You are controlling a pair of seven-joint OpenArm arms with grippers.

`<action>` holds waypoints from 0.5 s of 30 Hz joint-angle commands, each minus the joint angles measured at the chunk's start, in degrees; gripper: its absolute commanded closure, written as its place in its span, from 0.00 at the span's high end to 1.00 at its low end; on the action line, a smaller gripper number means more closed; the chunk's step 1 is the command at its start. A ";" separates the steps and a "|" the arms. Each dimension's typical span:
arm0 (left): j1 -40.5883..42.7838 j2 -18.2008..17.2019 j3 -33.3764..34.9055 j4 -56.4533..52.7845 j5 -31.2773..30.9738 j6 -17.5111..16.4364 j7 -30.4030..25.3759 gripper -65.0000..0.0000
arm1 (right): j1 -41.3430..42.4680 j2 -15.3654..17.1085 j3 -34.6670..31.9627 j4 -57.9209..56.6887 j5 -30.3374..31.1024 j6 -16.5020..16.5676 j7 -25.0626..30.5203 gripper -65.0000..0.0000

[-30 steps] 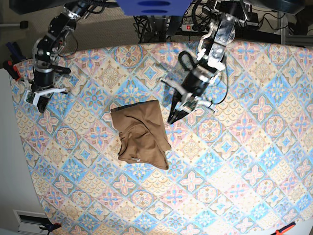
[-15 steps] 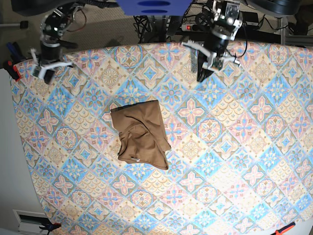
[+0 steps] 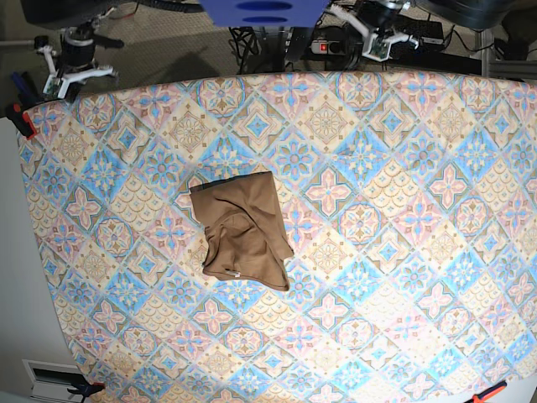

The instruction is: Layout the t-shirt on the table in an organized manner, then fold the t-shirt properly

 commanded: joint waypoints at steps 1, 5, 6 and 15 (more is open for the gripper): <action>2.15 -0.17 -0.86 0.48 -0.37 -0.30 -1.19 0.00 | -1.08 0.49 0.37 0.33 0.53 -0.33 1.11 0.00; 4.00 -0.52 -2.35 -4.27 0.16 -0.65 -0.92 0.00 | -2.49 0.58 0.37 -3.54 0.45 -0.25 1.11 0.00; 4.00 -0.52 -2.35 -6.64 1.30 -0.74 -1.01 0.00 | -2.49 0.58 0.37 -4.77 0.45 -0.25 1.11 0.00; -7.08 -0.17 -1.91 -33.37 6.93 -0.74 -1.19 0.00 | -2.14 0.84 0.02 -26.22 0.09 -0.16 3.30 0.00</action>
